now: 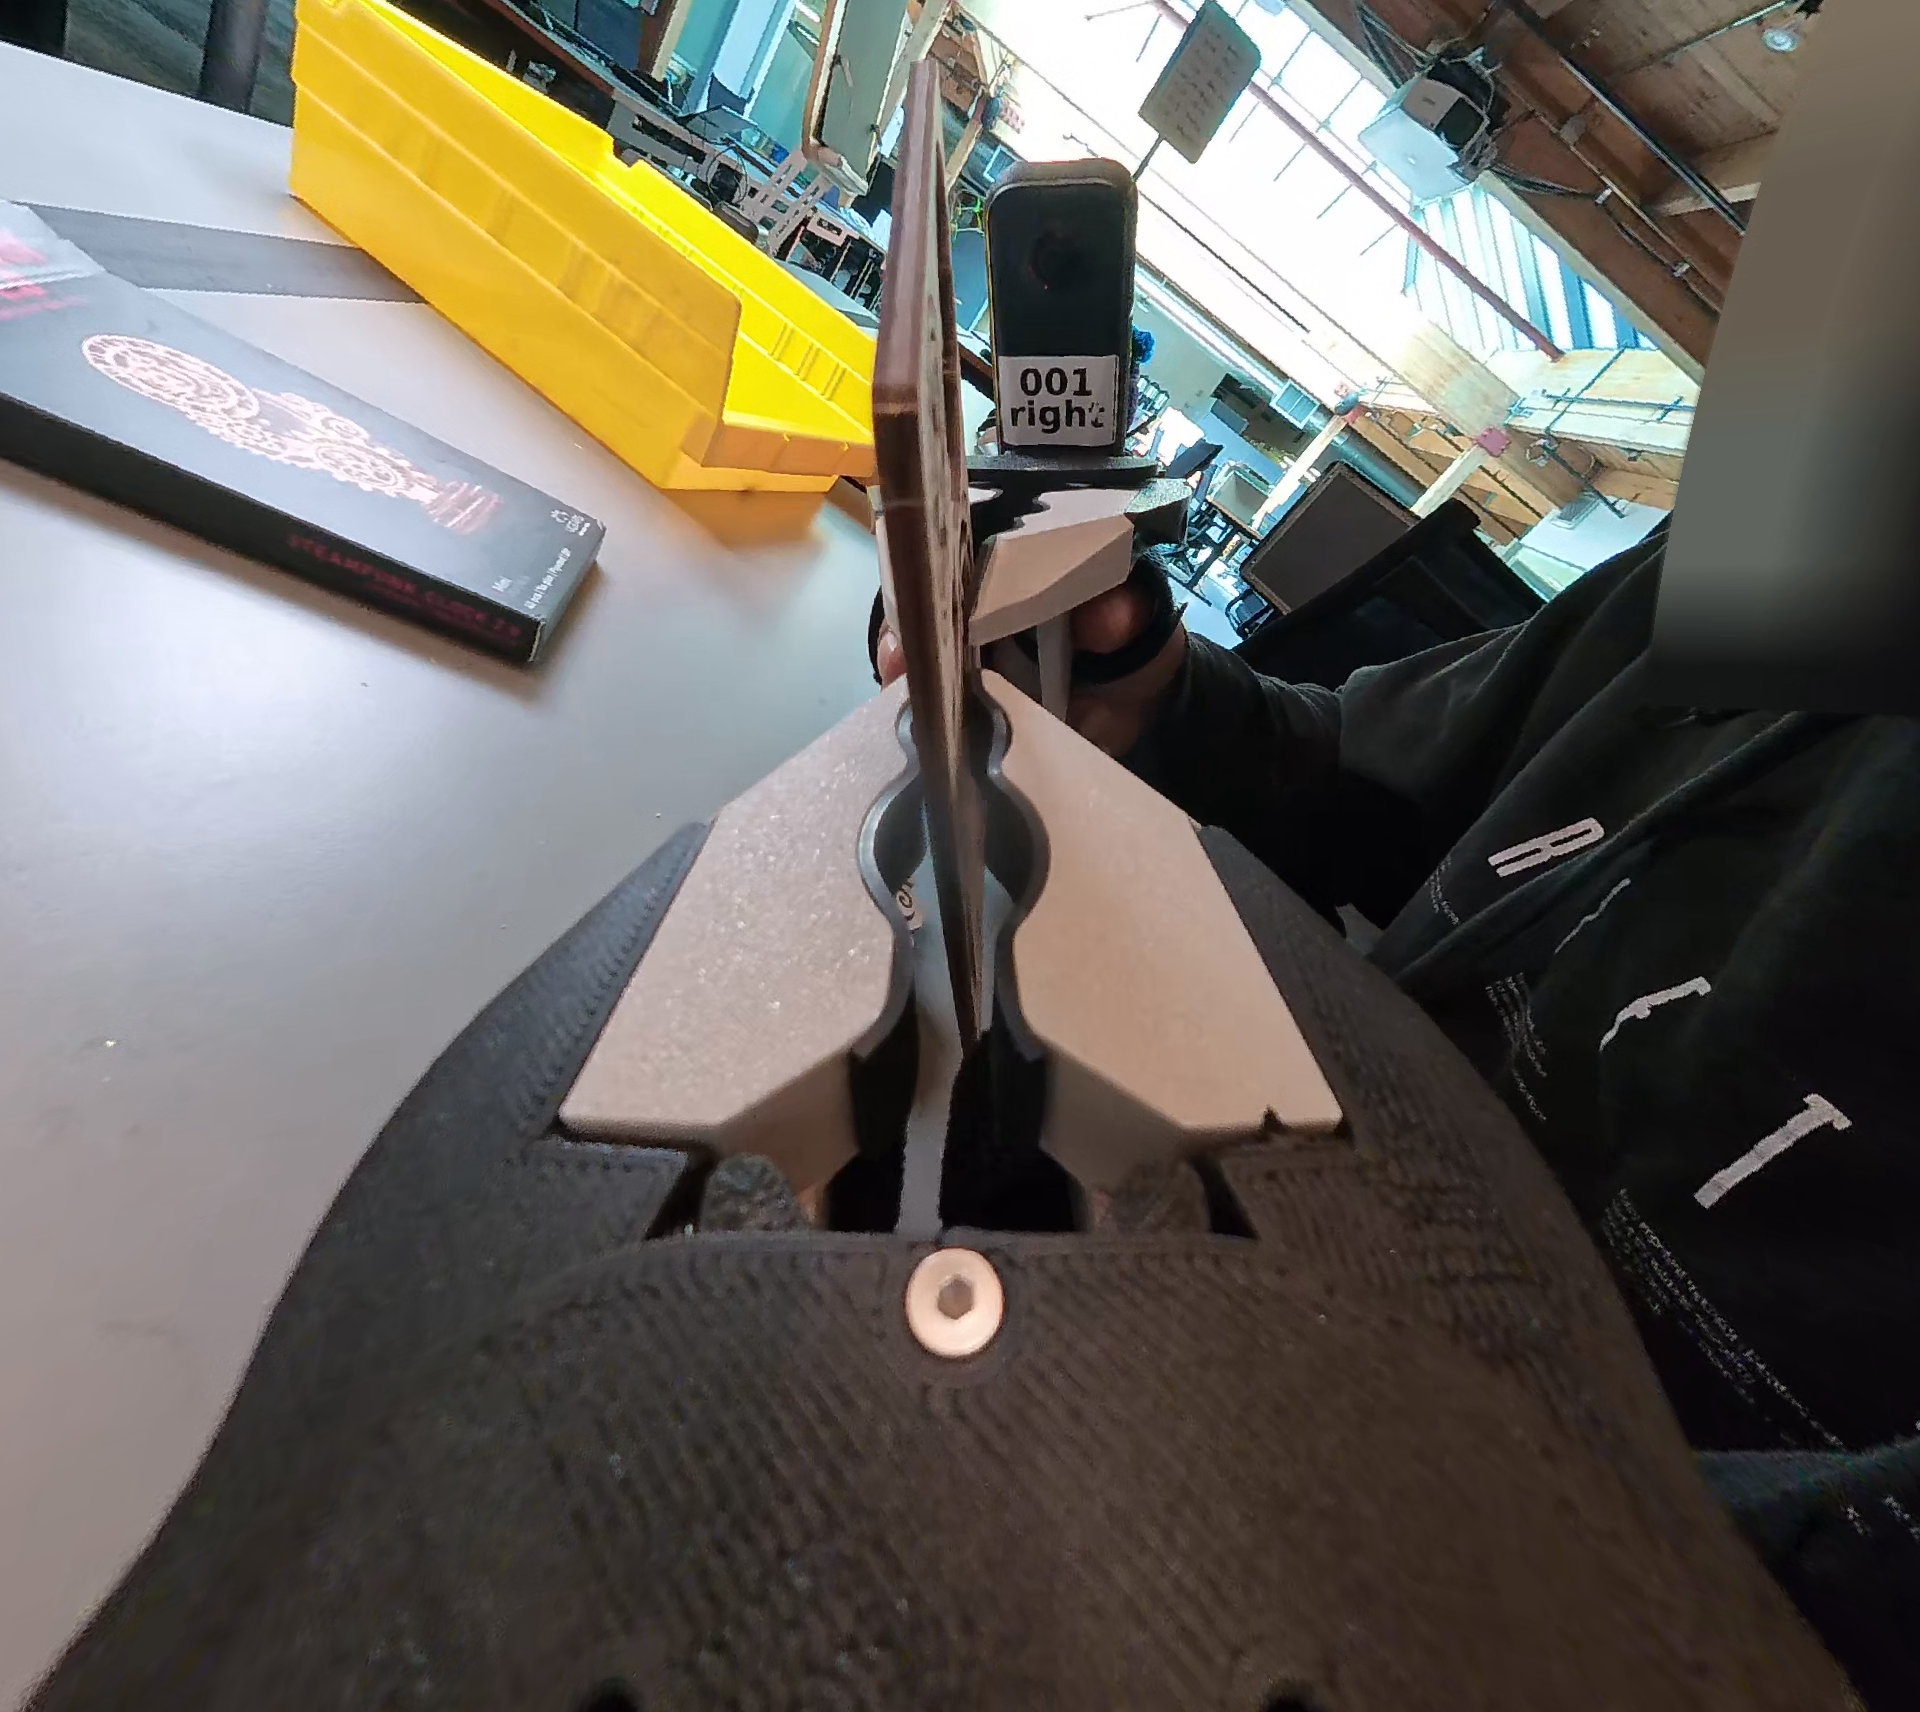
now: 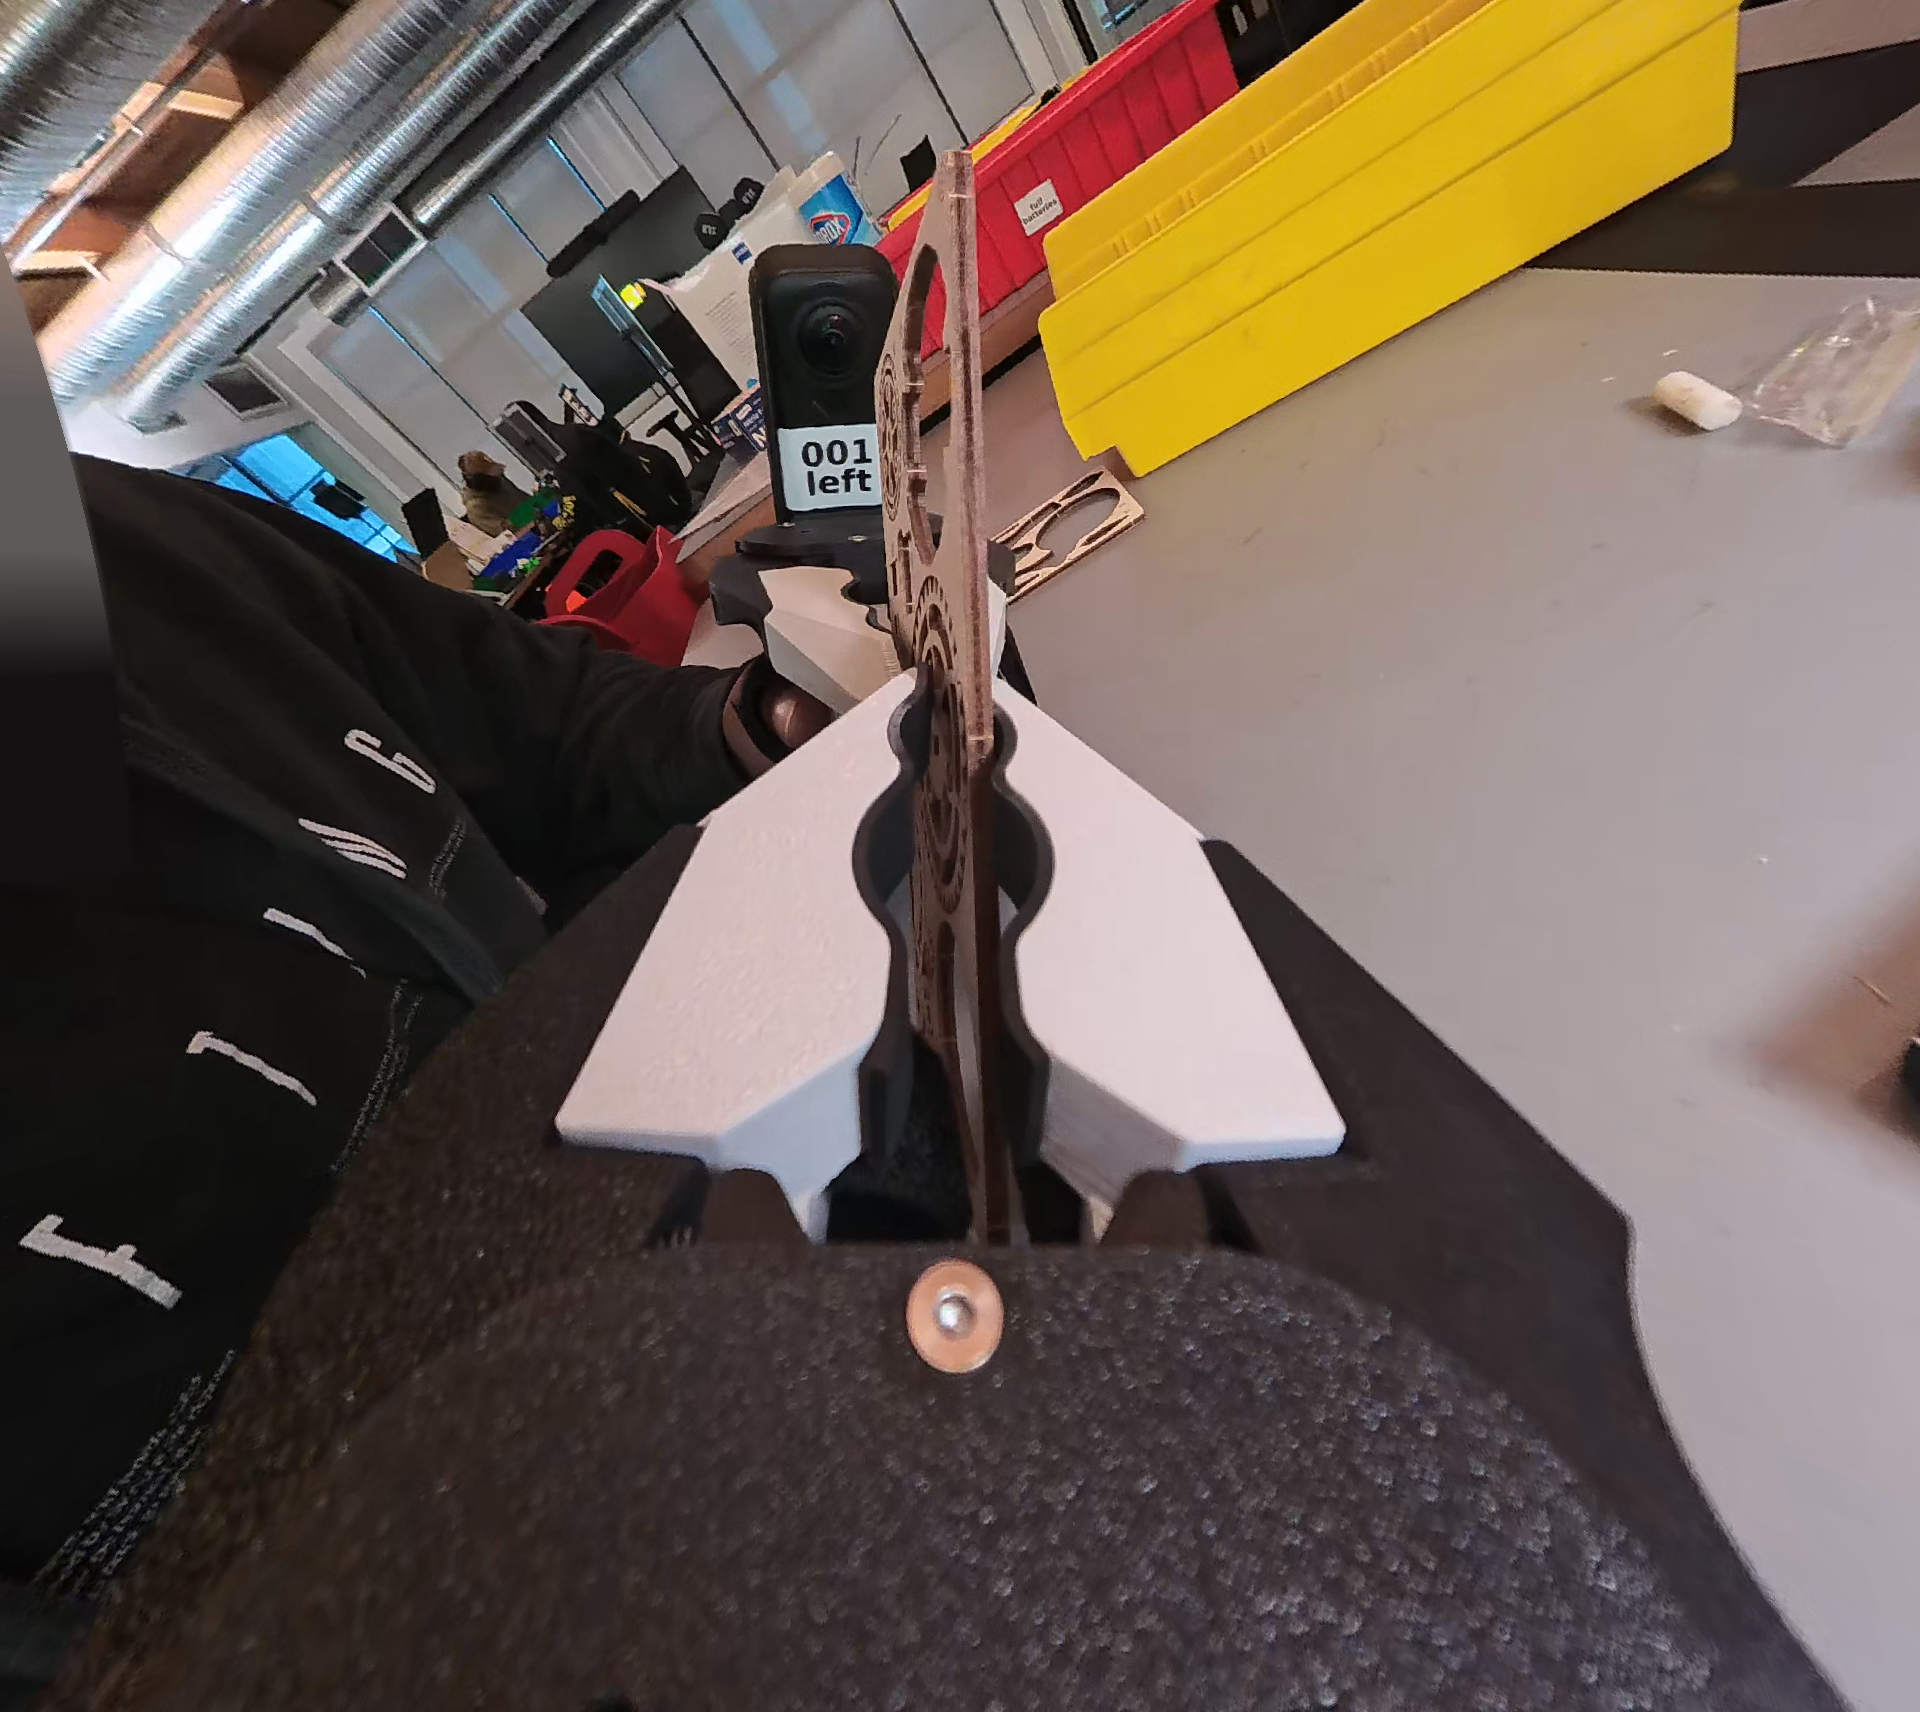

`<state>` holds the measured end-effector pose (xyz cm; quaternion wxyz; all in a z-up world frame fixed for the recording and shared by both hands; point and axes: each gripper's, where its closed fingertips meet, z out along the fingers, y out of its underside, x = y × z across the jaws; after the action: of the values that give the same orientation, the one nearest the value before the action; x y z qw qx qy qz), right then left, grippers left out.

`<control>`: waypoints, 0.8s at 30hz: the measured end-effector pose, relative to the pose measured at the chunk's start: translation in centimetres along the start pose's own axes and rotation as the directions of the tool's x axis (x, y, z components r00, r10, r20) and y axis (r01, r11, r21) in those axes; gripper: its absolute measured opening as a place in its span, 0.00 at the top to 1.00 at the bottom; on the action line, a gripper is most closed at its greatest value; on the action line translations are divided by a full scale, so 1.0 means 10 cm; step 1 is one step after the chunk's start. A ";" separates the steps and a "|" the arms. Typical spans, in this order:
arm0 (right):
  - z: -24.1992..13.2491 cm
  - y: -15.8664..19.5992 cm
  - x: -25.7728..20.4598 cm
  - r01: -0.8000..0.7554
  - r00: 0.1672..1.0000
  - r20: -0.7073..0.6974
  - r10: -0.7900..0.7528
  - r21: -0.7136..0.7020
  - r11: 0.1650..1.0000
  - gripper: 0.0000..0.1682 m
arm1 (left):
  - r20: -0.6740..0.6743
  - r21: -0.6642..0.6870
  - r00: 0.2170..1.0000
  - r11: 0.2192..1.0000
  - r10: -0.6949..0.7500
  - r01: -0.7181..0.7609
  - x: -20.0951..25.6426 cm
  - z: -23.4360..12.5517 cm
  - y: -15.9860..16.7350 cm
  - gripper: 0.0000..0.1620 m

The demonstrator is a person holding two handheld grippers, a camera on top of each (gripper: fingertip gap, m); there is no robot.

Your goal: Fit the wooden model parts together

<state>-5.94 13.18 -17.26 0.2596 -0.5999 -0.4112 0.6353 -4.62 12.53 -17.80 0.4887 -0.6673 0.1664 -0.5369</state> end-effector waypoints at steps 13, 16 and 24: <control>0.00 0.00 0.05 -0.023 1.000 -0.005 0.023 0.009 1.000 0.99 | 0.022 0.017 0.999 0.999 -0.043 0.043 -0.08 0.00 -0.01 0.96; -0.02 -0.03 0.06 -0.032 0.999 -0.005 0.032 0.023 0.999 0.99 | 0.029 0.037 0.999 0.999 -0.018 0.017 -0.08 -0.04 -0.05 0.96; -0.04 -0.06 0.06 -0.090 0.996 0.029 0.088 0.049 0.995 0.98 | -0.010 0.060 0.996 0.994 -0.087 0.087 -0.08 -0.04 -0.08 0.99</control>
<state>-5.76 14.07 -17.12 0.2404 -0.6024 -0.3715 0.6643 -5.53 13.27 -17.56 0.4840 -0.6568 0.1229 -0.5650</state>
